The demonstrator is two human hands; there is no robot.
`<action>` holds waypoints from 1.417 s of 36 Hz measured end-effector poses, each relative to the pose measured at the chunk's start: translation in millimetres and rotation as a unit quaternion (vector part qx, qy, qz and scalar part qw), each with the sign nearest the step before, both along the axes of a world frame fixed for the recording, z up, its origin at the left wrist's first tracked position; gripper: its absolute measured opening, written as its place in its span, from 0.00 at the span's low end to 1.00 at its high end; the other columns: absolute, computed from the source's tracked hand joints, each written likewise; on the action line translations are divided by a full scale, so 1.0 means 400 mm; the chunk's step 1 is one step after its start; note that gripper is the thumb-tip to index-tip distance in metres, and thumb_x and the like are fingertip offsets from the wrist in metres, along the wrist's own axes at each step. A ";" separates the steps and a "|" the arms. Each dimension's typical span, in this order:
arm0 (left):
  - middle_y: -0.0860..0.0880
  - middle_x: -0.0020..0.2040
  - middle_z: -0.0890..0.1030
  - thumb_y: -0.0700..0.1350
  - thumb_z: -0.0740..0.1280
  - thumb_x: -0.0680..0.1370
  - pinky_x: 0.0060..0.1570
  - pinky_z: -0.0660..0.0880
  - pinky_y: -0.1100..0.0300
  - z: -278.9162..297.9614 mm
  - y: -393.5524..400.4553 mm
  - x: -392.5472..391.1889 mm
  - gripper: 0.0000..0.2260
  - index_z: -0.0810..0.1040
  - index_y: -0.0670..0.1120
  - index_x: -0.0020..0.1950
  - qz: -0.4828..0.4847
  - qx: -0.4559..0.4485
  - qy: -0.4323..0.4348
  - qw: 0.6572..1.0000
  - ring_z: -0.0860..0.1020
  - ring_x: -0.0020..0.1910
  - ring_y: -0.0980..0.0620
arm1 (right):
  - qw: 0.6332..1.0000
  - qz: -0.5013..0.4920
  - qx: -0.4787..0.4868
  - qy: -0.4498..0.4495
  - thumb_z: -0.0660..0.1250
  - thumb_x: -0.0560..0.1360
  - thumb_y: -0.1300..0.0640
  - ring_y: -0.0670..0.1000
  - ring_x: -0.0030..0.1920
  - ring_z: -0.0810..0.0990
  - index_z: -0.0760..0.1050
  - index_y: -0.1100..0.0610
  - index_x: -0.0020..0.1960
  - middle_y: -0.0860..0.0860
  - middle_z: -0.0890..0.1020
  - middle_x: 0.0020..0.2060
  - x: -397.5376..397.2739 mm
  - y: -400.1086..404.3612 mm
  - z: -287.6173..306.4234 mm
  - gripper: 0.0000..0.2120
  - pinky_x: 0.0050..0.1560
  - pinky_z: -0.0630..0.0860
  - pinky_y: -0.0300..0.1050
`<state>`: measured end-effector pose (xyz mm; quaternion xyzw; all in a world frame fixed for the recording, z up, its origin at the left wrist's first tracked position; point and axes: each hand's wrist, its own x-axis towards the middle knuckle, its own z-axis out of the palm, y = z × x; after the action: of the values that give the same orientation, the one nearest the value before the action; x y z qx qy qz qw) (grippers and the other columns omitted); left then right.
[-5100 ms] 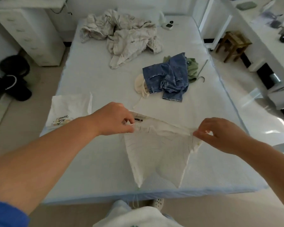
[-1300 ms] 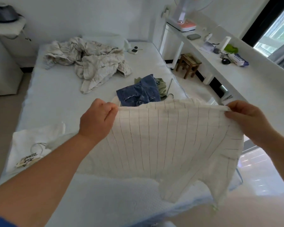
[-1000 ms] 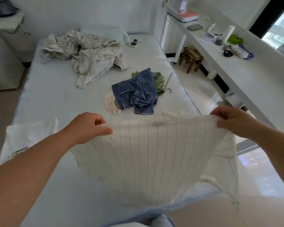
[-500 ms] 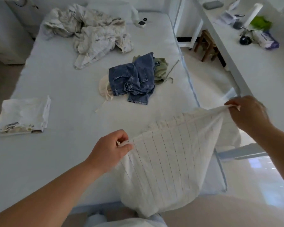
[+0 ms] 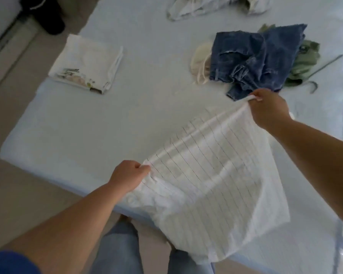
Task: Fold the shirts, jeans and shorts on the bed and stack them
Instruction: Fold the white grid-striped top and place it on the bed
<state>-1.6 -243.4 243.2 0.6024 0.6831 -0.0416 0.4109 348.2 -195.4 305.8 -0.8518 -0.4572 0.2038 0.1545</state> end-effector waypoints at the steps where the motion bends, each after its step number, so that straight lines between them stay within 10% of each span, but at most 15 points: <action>1: 0.49 0.26 0.62 0.50 0.63 0.76 0.29 0.56 0.58 -0.027 0.014 -0.027 0.19 0.60 0.46 0.29 0.010 0.013 0.005 1.000 0.61 0.27 0.51 | 1.000 0.020 -0.007 -0.009 0.56 0.79 0.58 0.54 0.43 0.70 0.74 0.55 0.59 0.54 0.76 0.49 -0.034 0.038 -0.033 0.13 0.35 0.65 0.40; 8: 0.51 0.25 0.63 0.49 0.58 0.80 0.26 0.59 0.57 -0.181 0.137 -0.226 0.20 0.60 0.46 0.29 0.127 0.167 -0.005 0.978 0.63 0.26 0.52 | 0.994 0.103 -0.014 -0.020 0.57 0.78 0.58 0.60 0.57 0.75 0.75 0.59 0.59 0.59 0.78 0.56 -0.263 0.300 -0.215 0.14 0.54 0.69 0.49; 14: 0.51 0.25 0.62 0.49 0.58 0.81 0.28 0.59 0.60 -0.292 0.298 -0.365 0.20 0.58 0.47 0.30 0.175 0.186 -0.042 0.966 0.62 0.26 0.53 | 0.993 0.111 -0.009 -0.028 0.57 0.78 0.57 0.58 0.56 0.75 0.76 0.56 0.58 0.56 0.79 0.55 -0.441 0.511 -0.330 0.13 0.49 0.66 0.42; 19: 0.51 0.29 0.67 0.53 0.58 0.80 0.27 0.61 0.66 -0.414 0.442 -0.477 0.18 0.66 0.45 0.34 0.226 0.098 -0.093 0.965 0.66 0.28 0.54 | 0.995 0.092 -0.003 -0.043 0.57 0.77 0.59 0.56 0.56 0.76 0.78 0.53 0.56 0.54 0.80 0.55 -0.580 0.672 -0.432 0.13 0.48 0.66 0.39; 23: 0.48 0.34 0.77 0.58 0.64 0.75 0.35 0.68 0.57 -0.492 0.463 -0.552 0.18 0.75 0.43 0.39 0.266 -0.066 -0.125 0.953 0.75 0.35 0.48 | 0.995 0.091 -0.025 -0.018 0.61 0.77 0.56 0.55 0.67 0.69 0.69 0.50 0.68 0.53 0.70 0.68 -0.652 0.732 -0.503 0.19 0.65 0.67 0.44; 27: 0.56 0.35 0.82 0.58 0.68 0.72 0.38 0.72 0.59 -0.504 0.439 -0.617 0.13 0.81 0.49 0.42 0.216 -0.184 -0.176 0.942 0.80 0.39 0.52 | 0.990 0.118 -0.063 -0.051 0.64 0.75 0.57 0.56 0.73 0.60 0.54 0.51 0.75 0.51 0.51 0.76 -0.733 0.691 -0.555 0.32 0.62 0.61 0.40; 34: 0.46 0.46 0.83 0.48 0.66 0.76 0.49 0.75 0.54 -0.483 0.403 -0.634 0.09 0.81 0.45 0.52 0.169 -0.155 -0.135 0.964 0.81 0.47 0.47 | 0.965 0.221 -0.129 -0.050 0.65 0.76 0.53 0.56 0.75 0.51 0.54 0.56 0.75 0.57 0.53 0.75 -0.885 0.483 -0.605 0.32 0.74 0.52 0.53; 39: 0.43 0.37 0.81 0.51 0.67 0.74 0.26 0.71 0.67 -0.474 0.401 -0.669 0.12 0.78 0.43 0.39 0.253 -0.042 -0.171 0.951 0.77 0.30 0.56 | 0.946 0.264 -0.181 -0.052 0.62 0.77 0.50 0.55 0.76 0.46 0.52 0.56 0.76 0.55 0.51 0.76 -0.912 0.363 -0.640 0.32 0.74 0.45 0.53; 46: 0.59 0.43 0.83 0.62 0.70 0.68 0.40 0.74 0.63 -0.481 0.365 -0.729 0.12 0.79 0.58 0.46 0.148 -0.274 -0.174 0.934 0.80 0.43 0.59 | 0.955 0.239 -0.171 -0.029 0.63 0.76 0.53 0.53 0.76 0.49 0.57 0.57 0.75 0.55 0.56 0.75 -0.895 0.273 -0.635 0.30 0.75 0.47 0.51; 51: 0.61 0.38 0.83 0.50 0.73 0.70 0.32 0.74 0.70 -0.458 0.336 -0.731 0.06 0.80 0.55 0.46 0.155 -0.264 -0.169 0.937 0.81 0.39 0.63 | 0.976 0.152 -0.154 0.000 0.65 0.75 0.55 0.54 0.75 0.54 0.62 0.58 0.72 0.55 0.62 0.73 -0.885 0.147 -0.598 0.27 0.74 0.51 0.52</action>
<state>-293.9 -109.0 59.8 0.3571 0.6532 -0.0535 0.6655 -5.8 -136.7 66.4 -0.7860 -0.5442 0.2931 -0.0109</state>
